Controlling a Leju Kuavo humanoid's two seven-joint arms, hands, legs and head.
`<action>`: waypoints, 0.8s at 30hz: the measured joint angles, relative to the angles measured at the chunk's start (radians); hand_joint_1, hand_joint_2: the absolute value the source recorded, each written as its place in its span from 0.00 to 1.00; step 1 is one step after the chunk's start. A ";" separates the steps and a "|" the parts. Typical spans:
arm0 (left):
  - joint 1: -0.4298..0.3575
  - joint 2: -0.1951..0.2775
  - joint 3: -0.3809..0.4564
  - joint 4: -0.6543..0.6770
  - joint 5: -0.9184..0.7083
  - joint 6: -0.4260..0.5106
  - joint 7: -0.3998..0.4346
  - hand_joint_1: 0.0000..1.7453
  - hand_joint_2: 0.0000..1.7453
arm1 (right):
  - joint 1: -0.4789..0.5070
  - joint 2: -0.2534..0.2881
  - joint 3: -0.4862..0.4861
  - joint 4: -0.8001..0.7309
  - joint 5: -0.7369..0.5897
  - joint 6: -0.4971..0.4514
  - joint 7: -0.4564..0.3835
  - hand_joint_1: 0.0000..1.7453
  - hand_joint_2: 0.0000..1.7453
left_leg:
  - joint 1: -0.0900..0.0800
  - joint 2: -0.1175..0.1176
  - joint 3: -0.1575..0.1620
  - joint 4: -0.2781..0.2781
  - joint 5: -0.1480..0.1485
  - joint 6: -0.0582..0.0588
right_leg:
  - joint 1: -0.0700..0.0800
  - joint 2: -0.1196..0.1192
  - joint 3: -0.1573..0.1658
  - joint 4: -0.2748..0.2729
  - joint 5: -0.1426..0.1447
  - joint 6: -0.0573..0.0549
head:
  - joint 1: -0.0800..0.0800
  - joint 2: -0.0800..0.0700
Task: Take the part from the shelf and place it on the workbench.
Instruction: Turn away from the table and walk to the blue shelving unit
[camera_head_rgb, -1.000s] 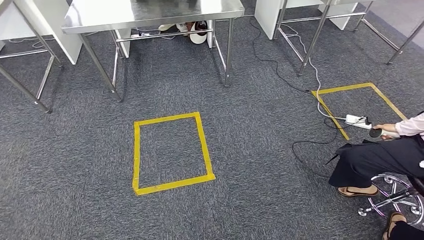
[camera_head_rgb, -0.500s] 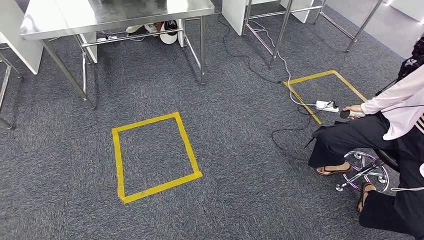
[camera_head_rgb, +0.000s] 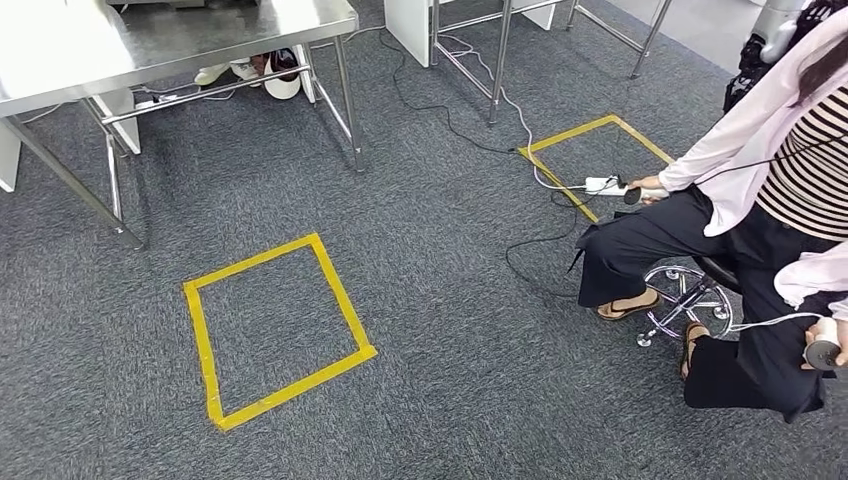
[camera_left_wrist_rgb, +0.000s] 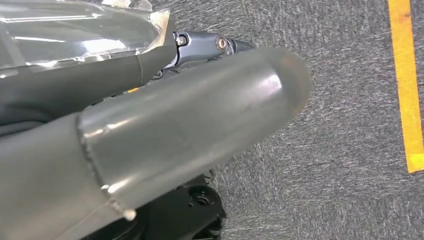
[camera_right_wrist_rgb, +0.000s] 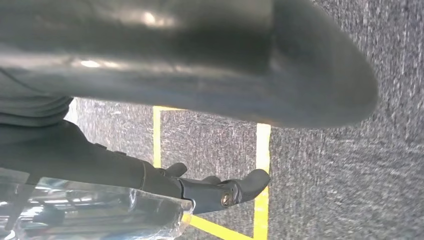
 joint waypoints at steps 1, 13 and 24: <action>0.000 0.000 0.000 0.000 0.000 0.000 0.000 0.00 0.00 | 0.000 0.001 -0.001 0.000 -0.001 0.000 0.000 0.00 0.00 | 0.003 -0.007 0.026 -0.057 0.037 0.001 | 0.000 0.012 0.001 0.002 0.000 0.000 | 0.000 0.000; -0.002 -0.001 0.004 0.000 0.006 -0.003 -0.001 0.00 0.00 | -0.003 0.007 -0.009 0.000 -0.006 0.000 -0.004 0.00 0.00 | 0.000 0.021 0.101 -0.257 0.120 0.051 | 0.000 -0.024 -0.168 0.286 -0.114 0.035 | 0.010 0.000; -0.007 0.000 0.015 0.000 0.008 -0.009 -0.001 0.00 0.00 | -0.004 0.006 -0.010 0.000 -0.005 0.003 -0.005 0.00 0.00 | 0.002 0.077 0.112 -0.232 0.083 0.001 | -0.006 -0.073 -0.013 0.015 -0.013 0.030 | 0.002 0.000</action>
